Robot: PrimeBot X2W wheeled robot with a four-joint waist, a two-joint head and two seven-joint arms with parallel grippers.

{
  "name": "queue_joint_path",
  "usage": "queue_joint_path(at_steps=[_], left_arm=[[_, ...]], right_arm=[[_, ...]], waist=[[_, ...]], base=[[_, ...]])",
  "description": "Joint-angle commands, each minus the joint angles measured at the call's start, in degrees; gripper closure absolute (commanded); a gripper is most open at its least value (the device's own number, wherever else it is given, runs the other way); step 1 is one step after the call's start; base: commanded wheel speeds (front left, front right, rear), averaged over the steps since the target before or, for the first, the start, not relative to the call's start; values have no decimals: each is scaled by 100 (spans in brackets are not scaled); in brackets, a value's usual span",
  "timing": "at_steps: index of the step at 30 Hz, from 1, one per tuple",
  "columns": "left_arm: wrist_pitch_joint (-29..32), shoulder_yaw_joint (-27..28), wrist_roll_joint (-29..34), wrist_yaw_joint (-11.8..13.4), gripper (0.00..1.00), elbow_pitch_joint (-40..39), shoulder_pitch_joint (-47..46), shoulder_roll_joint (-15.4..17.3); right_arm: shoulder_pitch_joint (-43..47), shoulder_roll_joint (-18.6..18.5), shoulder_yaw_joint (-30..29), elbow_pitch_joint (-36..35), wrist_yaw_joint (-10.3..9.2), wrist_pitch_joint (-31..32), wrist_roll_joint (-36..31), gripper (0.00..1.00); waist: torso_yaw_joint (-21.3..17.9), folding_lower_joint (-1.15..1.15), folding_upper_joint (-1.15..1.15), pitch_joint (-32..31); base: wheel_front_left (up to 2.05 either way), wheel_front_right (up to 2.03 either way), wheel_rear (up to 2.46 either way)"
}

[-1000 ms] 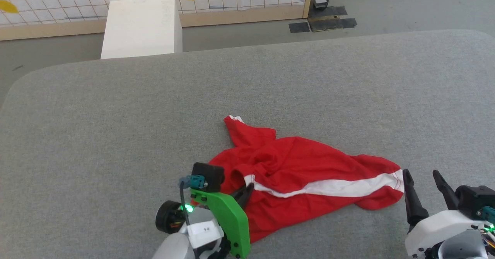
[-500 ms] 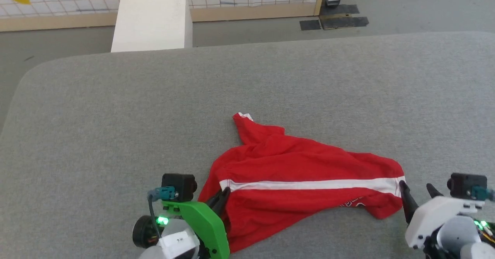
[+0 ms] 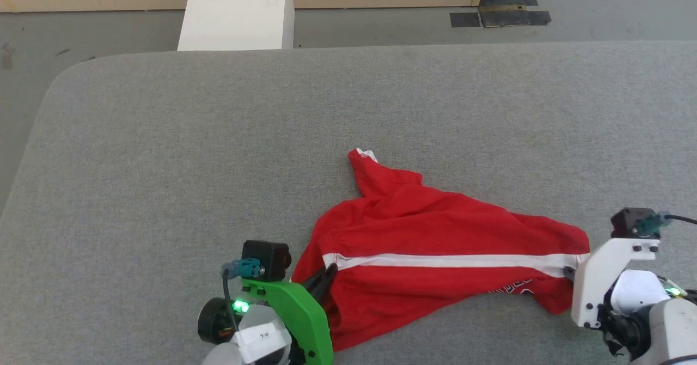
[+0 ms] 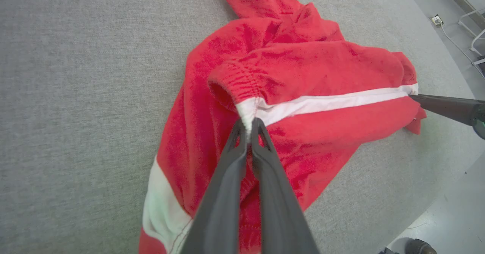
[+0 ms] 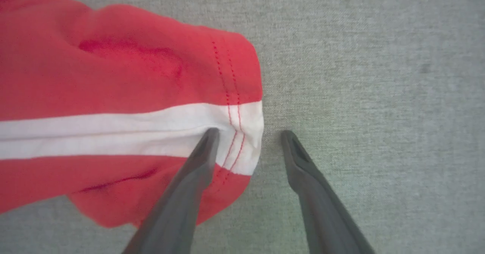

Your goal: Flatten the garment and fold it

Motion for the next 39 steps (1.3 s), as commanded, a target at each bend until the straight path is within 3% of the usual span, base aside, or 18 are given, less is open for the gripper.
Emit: queue_joint_path(at_steps=[1, 10, 19, 25, 30, 35, 39], left_arm=[[5, 1, -41, -27, 100, 15, -59, 24], [-226, 41, -67, -105, 100, -68, -32, 105], [-477, 384, -570, -437, 100, -601, -465, 255], [-89, 649, -1234, -579, 100, -723, -1746, 270], [93, 1065, -1534, -538, 100, -396, -3328, 228], [-220, 1532, -1586, -341, 100, 183, -4857, 89], [-753, 1836, -1519, -273, 100, 603, -5983, 11]], right_arm=[[215, 107, 124, 36, -5, 226, 18, 100], [643, 107, 139, -1021, -5, -322, 416, 100], [504, 107, 452, -1986, -5, -604, 538, 100], [-719, -235, 853, -2266, -5, -400, 412, 100], [-2289, -500, 1022, -2010, -5, -467, 440, 100], [-3879, -432, 1014, -1465, -5, -886, 321, 100], [-5139, -303, 982, -963, -5, -1641, 53, 100]], waist=[[-6, 0, 0, -3], [-85, 0, 0, -150], [-320, 0, 0, -177], [-370, 0, 0, 205], [-410, 0, 0, 806], [-464, 0, 0, 1415], [-528, 0, 0, 1894]], base=[[0, 0, 0], [0, 0, 0], [0, 0, 0], [0, 0, 0], [0, 0, 0], [0, 0, 0], [0, 0, 0]])
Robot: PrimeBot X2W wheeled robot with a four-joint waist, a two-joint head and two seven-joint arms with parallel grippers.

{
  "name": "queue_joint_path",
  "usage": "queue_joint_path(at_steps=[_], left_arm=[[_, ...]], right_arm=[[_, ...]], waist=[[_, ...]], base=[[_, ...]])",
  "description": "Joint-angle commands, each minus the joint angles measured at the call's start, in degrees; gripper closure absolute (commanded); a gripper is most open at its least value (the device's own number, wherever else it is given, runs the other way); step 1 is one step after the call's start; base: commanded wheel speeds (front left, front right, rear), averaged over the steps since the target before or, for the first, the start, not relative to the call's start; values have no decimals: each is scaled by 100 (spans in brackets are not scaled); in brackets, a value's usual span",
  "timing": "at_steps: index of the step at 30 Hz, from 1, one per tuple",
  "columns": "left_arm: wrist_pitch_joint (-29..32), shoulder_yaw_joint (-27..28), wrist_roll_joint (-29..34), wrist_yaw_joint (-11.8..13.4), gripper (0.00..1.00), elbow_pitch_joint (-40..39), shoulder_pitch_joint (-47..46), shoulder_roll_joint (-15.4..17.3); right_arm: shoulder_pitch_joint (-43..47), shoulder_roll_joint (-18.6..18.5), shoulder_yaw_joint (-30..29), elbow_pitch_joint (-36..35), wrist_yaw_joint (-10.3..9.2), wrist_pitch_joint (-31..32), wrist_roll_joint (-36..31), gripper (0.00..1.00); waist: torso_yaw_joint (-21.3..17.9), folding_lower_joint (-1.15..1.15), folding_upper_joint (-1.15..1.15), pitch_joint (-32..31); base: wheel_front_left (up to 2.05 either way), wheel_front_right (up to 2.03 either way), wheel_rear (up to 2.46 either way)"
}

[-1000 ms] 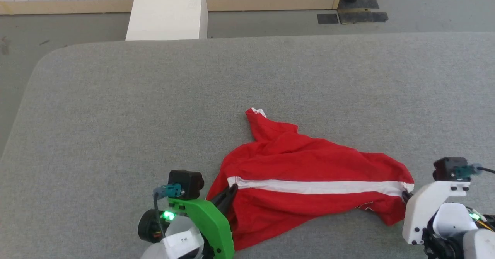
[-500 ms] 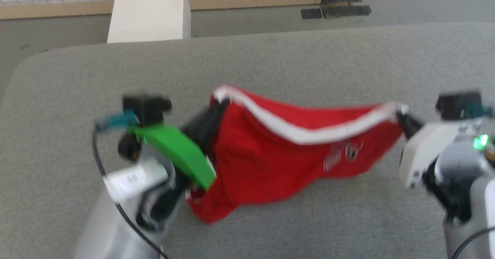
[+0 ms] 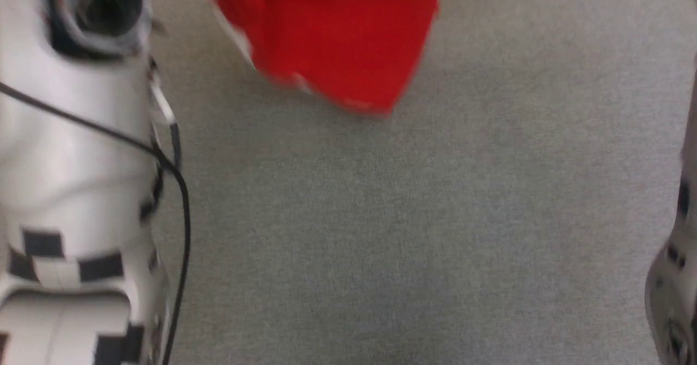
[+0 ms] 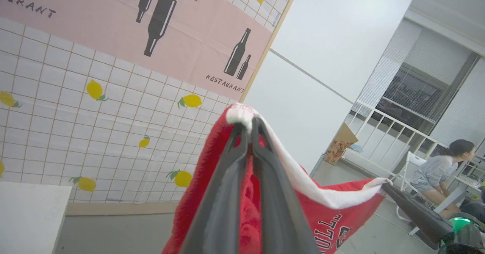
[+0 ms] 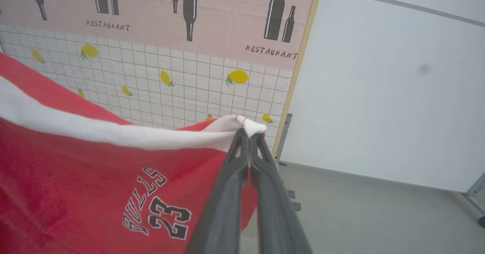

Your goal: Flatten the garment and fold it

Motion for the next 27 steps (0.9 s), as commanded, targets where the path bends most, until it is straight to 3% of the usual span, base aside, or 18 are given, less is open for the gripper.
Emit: queue_joint_path(at_steps=[1, 7, 13, 18, 19, 23, 27], left_arm=[[-226, 115, 19, 16, 100, 146, -355, -18], [-1125, 510, -156, -139, 100, 741, -1235, -101], [-1112, 192, -309, -345, 100, 1198, -814, -56], [-819, -360, -435, -400, 100, 1325, 352, 116], [-523, -883, -534, -407, 100, 1120, 1355, 322], [-101, -1609, -747, -409, 100, 670, 2710, 727], [117, -1945, -949, -410, 100, 290, 3964, 1045]], right_arm=[[-344, 59, -34, 161, -8, -325, -130, 100], [-1316, 223, -266, 796, -8, -1670, -504, 100], [-1034, 194, 22, 1410, -8, -2076, -430, 100], [-132, -41, 447, 1708, -8, -1872, -44, 100], [657, -204, 718, 1661, -8, -1513, 367, 100], [1889, -513, 852, 1232, -8, -950, 814, 100], [3240, -726, 761, 583, -8, -483, 1106, 100]], waist=[[-109, -2, 0, 674], [-106, -2, 0, 861], [-22, -2, 0, 666], [44, -2, 0, 260], [84, -2, 0, -70], [128, -2, 0, -501], [186, -2, 0, -881]], base=[[0, 0, 0], [0, 0, 0], [0, 0, 0], [0, 0, 0], [0, 0, 0], [0, 0, 0], [0, 0, 0]])
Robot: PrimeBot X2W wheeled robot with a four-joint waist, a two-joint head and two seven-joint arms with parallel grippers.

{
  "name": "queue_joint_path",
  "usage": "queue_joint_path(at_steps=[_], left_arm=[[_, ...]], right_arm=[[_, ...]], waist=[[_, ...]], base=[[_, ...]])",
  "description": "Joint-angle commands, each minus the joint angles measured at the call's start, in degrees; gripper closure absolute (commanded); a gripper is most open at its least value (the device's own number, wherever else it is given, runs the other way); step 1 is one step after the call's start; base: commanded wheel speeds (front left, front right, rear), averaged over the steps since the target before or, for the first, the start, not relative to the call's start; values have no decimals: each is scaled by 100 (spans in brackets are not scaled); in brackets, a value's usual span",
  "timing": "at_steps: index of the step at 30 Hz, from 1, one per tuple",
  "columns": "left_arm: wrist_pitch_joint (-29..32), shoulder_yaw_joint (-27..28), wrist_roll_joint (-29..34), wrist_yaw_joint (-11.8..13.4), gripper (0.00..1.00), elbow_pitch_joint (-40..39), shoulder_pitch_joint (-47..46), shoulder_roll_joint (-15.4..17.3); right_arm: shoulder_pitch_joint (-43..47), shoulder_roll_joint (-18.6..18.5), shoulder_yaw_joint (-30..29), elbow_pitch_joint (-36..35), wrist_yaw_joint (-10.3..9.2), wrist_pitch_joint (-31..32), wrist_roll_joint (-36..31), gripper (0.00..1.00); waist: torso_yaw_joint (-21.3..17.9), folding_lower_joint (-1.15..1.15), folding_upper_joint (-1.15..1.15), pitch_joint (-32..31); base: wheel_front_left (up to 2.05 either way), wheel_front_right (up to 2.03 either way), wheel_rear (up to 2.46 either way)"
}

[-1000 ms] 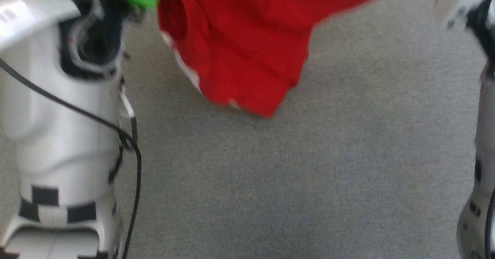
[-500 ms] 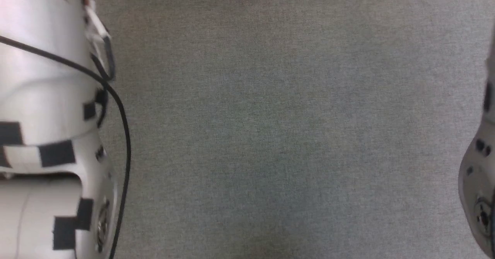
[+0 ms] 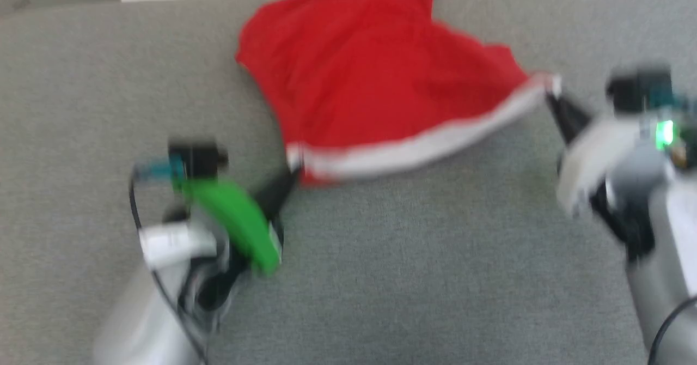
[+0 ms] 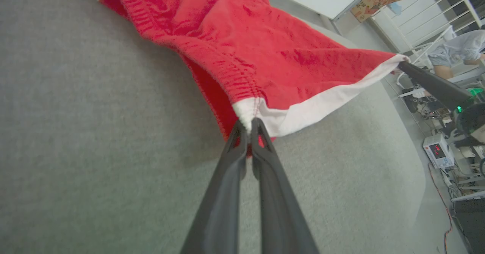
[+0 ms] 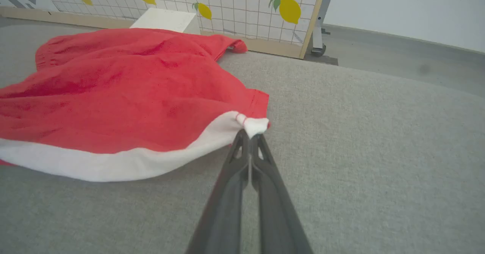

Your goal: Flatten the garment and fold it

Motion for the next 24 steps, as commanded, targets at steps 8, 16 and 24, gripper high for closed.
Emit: queue_joint_path(at_steps=[8, 16, 24], left_arm=[[212, -156, -334, 329, 100, -689, 1940, 345], [569, -382, -509, 692, 100, -1534, 3191, 655], [664, -626, -538, 648, 100, -2208, 3534, 665]], right_arm=[[2511, 264, -614, -1131, -10, 748, 136, 100], [4090, 684, -1236, -1993, -10, 1801, -243, 100], [4485, 910, -1647, -2779, -10, 2181, -361, 100]], waist=[[159, 0, 0, -1054], [229, 0, 0, -1372], [309, 0, 0, -1376]], base=[[0, 0, 0], [0, 0, 0], [0, 0, 0]])
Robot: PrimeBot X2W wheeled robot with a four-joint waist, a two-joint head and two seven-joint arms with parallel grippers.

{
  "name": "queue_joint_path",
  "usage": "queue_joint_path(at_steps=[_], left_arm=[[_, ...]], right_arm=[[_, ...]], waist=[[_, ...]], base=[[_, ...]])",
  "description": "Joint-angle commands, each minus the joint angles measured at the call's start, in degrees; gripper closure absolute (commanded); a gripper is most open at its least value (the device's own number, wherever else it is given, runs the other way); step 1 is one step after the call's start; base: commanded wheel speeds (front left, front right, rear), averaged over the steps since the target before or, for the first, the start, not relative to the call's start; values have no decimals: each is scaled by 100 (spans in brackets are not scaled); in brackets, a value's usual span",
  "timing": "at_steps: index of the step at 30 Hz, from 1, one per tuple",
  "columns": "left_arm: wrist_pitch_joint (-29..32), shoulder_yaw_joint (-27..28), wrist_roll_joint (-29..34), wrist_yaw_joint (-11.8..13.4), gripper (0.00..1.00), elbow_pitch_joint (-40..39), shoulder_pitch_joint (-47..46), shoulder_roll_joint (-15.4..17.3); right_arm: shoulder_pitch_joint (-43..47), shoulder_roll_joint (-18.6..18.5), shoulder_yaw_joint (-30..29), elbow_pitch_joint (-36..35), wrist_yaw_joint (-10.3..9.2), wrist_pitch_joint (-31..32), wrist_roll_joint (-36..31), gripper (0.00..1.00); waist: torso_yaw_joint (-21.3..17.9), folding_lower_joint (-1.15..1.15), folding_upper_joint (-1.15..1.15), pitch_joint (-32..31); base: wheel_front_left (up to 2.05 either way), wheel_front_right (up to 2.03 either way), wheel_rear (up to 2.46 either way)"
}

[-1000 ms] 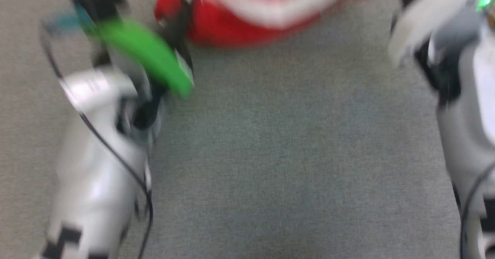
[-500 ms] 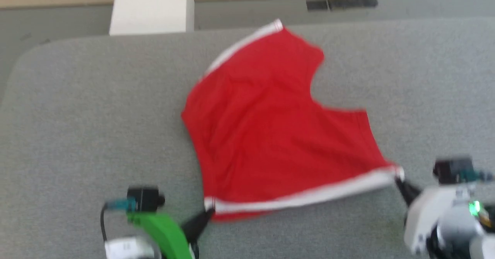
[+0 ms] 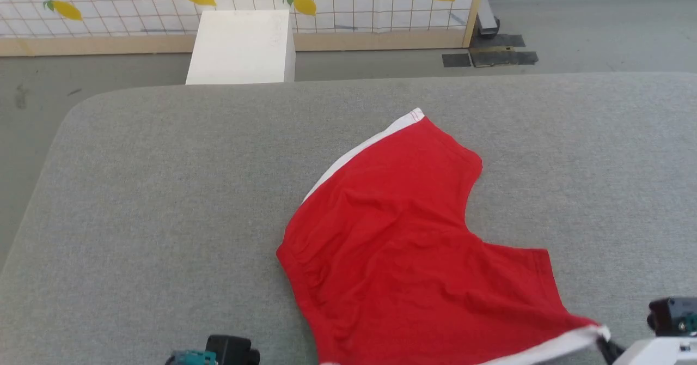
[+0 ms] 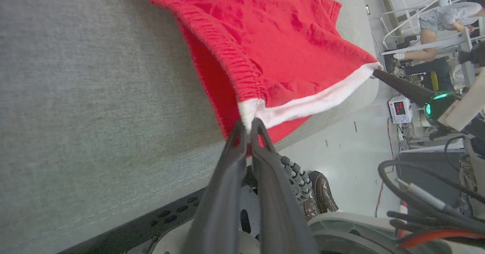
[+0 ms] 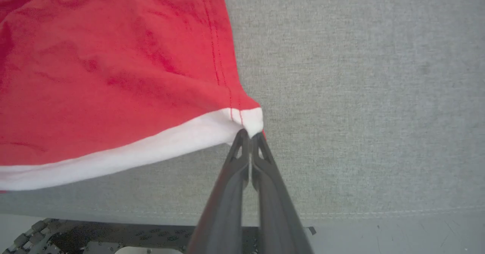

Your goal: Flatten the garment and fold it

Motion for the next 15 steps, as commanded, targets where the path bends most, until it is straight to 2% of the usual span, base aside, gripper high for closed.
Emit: queue_joint_path(at_steps=[1, 8, 15], left_arm=[[-162, 25, 104, -76, 100, -72, -82, -86], [-908, 96, 558, -319, 100, 106, -851, -586], [-1619, 306, 1008, -351, 100, 679, -1784, -1030]], right_arm=[[-185, -22, 20, -74, -9, -170, -71, 100], [-1388, -370, 515, 216, -9, -840, -280, 100], [-3094, -840, 1117, 1202, -9, -1266, -405, 100]], waist=[[31, 1, 0, 32], [156, 1, 0, 238], [473, 1, 0, 667]], base=[[0, 0, 0], [0, 0, 0], [0, 0, 0]])
